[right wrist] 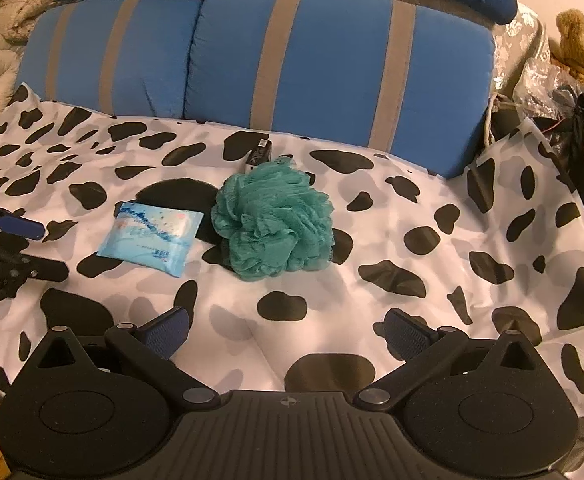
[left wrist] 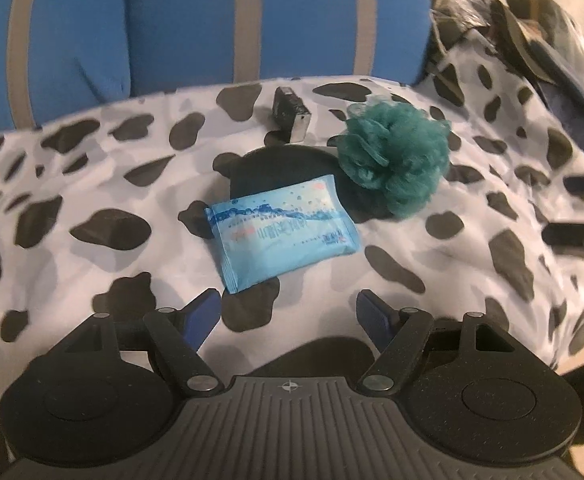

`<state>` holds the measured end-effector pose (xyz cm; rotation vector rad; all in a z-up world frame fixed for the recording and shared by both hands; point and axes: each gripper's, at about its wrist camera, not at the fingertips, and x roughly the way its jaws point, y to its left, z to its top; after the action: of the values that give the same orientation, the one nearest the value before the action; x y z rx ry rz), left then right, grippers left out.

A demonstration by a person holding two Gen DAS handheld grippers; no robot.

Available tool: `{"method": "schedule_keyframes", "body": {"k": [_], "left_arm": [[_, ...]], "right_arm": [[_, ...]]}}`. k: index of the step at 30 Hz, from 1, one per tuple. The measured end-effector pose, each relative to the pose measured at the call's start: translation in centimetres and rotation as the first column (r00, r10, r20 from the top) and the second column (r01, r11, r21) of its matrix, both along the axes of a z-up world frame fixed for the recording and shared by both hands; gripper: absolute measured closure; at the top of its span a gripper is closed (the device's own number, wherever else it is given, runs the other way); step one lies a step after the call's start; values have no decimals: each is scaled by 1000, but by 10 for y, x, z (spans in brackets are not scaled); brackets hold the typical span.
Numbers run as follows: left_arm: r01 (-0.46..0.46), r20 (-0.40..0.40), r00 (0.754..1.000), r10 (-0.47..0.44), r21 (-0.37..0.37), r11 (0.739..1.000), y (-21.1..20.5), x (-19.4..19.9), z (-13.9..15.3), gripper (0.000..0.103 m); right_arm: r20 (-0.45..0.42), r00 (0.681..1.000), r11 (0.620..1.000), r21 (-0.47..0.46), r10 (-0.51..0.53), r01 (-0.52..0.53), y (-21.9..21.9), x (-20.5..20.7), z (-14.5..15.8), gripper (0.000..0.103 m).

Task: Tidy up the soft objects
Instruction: 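Approach and grasp the blue wet-wipes pack with the left tool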

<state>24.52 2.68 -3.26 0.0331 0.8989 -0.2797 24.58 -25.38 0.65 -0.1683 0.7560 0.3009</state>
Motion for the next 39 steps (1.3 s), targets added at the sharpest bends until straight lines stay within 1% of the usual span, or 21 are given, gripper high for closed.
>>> {"method": "schedule_keyframes", "body": {"k": [7, 10, 13, 15, 20, 24, 27, 30, 33, 37, 38, 39], "left_arm": [[4, -26, 1000, -5, -31, 1000, 6, 26, -10, 29], [-15, -39, 999, 13, -50, 999, 12, 36, -13, 29], [-22, -46, 999, 18, -95, 995, 17, 47, -15, 29], [-37, -56, 998, 31, -106, 994, 20, 54, -18, 29], [-55, -92, 995, 40, -170, 984, 31, 71, -32, 29], [-81, -133, 990, 47, -269, 960, 43, 85, -47, 29], [-95, -155, 987, 45, -336, 937, 51, 91, -61, 29], [-76, -128, 991, 28, -388, 918, 55, 94, -67, 30], [-55, -101, 995, 13, -426, 903, 58, 95, -71, 31], [-56, -87, 996, 17, -476, 878, 61, 97, -76, 31], [-61, -88, 996, 21, -483, 873, 61, 98, -77, 38], [-68, -92, 995, 27, -486, 871, 61, 99, -77, 52]], "right_arm": [[-10, 1000, 1000, 1, 26, -26, 1, 11, -3, 0], [-17, 1000, 1000, 9, 20, -20, 0, 17, -3, 0], [-25, 1000, 1000, 27, 11, -11, -1, 21, -2, 0], [-30, 999, 999, 34, 13, -12, -1, 22, -3, 0], [-48, 999, 1000, 23, 17, -16, -1, 23, -9, 0], [-67, 998, 999, 32, 6, -4, -2, 26, -12, 0], [-89, 996, 998, 66, 1, 5, -4, 29, -13, 0], [-108, 994, 996, 85, -3, 12, -5, 32, -14, 0], [-113, 994, 996, 86, -1, 11, -5, 33, -15, 0], [-116, 993, 997, 83, 14, -4, -1, 33, -15, 0], [-115, 993, 997, 81, 18, -8, 0, 33, -15, 0], [-115, 993, 997, 80, 22, -12, 1, 33, -15, 0]]}}
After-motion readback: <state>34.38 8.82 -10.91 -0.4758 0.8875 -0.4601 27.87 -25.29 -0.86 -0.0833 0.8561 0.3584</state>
